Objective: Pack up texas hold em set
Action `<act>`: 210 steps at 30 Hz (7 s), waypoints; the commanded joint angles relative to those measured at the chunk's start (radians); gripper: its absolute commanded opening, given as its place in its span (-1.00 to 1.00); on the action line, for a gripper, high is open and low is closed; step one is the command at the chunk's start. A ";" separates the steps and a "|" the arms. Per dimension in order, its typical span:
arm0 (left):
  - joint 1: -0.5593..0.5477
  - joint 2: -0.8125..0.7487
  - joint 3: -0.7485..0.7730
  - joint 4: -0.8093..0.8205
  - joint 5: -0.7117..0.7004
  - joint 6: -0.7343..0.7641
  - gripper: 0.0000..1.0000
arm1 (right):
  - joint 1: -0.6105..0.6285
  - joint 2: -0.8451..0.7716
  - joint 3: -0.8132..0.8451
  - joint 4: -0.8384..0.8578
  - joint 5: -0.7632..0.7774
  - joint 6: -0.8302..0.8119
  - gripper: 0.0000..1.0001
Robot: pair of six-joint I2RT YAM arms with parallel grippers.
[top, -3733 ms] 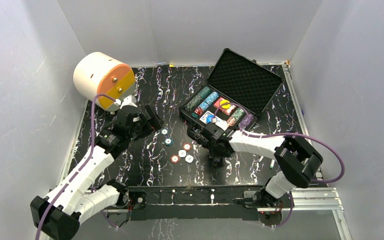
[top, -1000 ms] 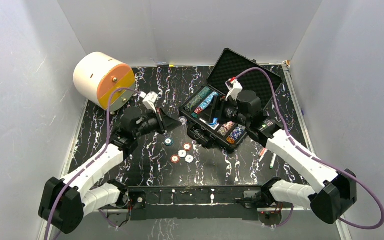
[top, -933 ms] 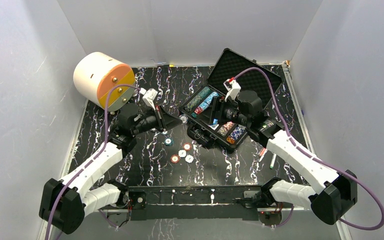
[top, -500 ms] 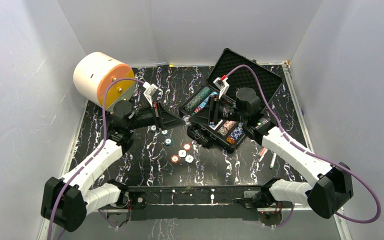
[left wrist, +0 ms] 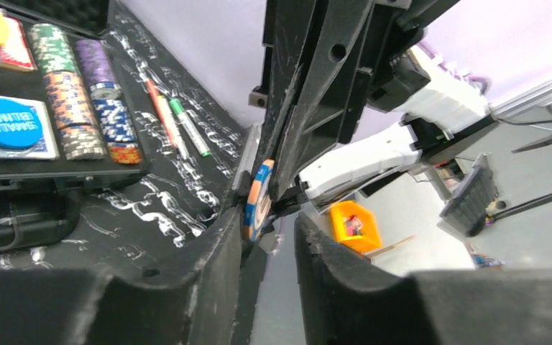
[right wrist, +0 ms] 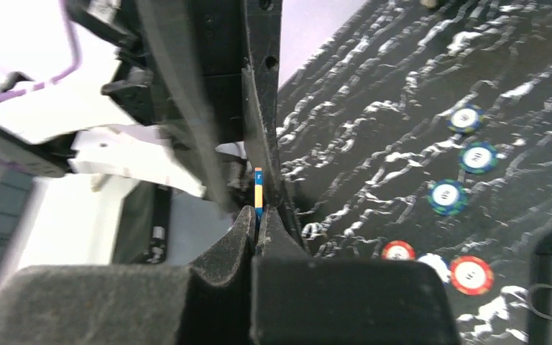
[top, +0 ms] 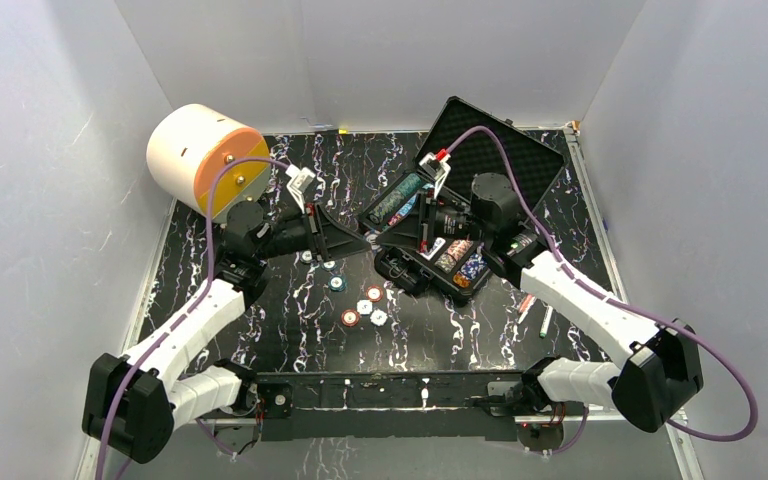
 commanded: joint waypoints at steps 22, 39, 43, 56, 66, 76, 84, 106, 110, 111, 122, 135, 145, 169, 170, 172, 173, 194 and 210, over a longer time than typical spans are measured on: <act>-0.004 -0.076 0.064 -0.721 -0.622 0.342 0.61 | 0.001 0.100 0.096 -0.720 1.016 -0.857 -1.00; -0.004 -0.071 0.048 -0.721 -0.620 0.336 0.61 | -0.002 0.178 0.062 -0.685 0.940 -0.925 -1.00; -0.004 -0.072 0.045 -0.721 -0.620 0.337 0.61 | -0.002 0.188 0.055 -0.676 0.939 -0.928 -1.00; -0.004 -0.073 0.039 -0.724 -0.621 0.337 0.60 | -0.005 0.184 0.051 -0.673 0.915 -0.930 -1.00; -0.004 -0.072 0.032 -0.723 -0.622 0.339 0.59 | -0.013 0.235 0.052 -0.679 0.919 -0.947 -1.00; -0.004 -0.071 0.039 -0.729 -0.625 0.342 0.59 | -0.019 0.221 0.105 -0.715 0.960 -0.870 -0.30; -0.004 -0.074 0.035 -0.731 -0.628 0.342 0.59 | -0.021 0.202 0.114 -0.715 0.945 -0.845 -0.31; -0.004 -0.072 0.020 -0.728 -0.629 0.338 0.59 | -0.024 0.292 0.107 -0.704 0.942 -0.853 -0.94; -0.004 -0.067 0.018 -0.725 -0.626 0.337 0.59 | -0.028 0.299 0.107 -0.700 0.938 -0.850 -0.95; -0.004 -0.067 0.018 -0.724 -0.626 0.336 0.59 | -0.027 0.302 0.108 -0.701 0.936 -0.846 -0.95; -0.004 -0.066 0.036 -0.761 -0.656 0.333 0.59 | -0.029 0.272 0.274 -0.817 0.954 -0.727 -0.31; -0.003 -0.107 0.081 -0.997 -1.002 0.242 0.61 | 0.126 0.310 0.335 -0.845 0.643 -0.431 -0.21; -0.001 -0.193 0.081 -1.111 -1.214 0.173 0.65 | 0.433 0.504 0.330 -0.822 0.911 -0.232 0.28; 0.000 -0.211 0.045 -1.118 -1.224 0.141 0.71 | 0.497 0.710 0.303 -0.789 0.938 -0.231 0.02; 0.000 -0.210 0.042 -1.115 -1.218 0.139 0.71 | 0.497 0.708 0.292 -0.778 0.928 -0.232 0.01; 0.000 -0.211 0.036 -1.109 -1.204 0.134 0.71 | 0.497 0.713 0.281 -0.771 0.920 -0.229 -0.01; 0.000 -0.210 0.031 -1.106 -1.198 0.131 0.71 | 0.497 0.718 0.280 -0.772 0.922 -0.224 -0.01; 0.000 -0.200 -0.036 -1.084 -1.074 0.096 0.95 | 0.497 0.665 0.269 -0.773 1.042 -0.146 -0.15; 0.000 -0.206 -0.166 -0.807 -0.718 0.147 0.74 | 0.413 0.407 0.185 -0.658 1.029 0.009 -0.15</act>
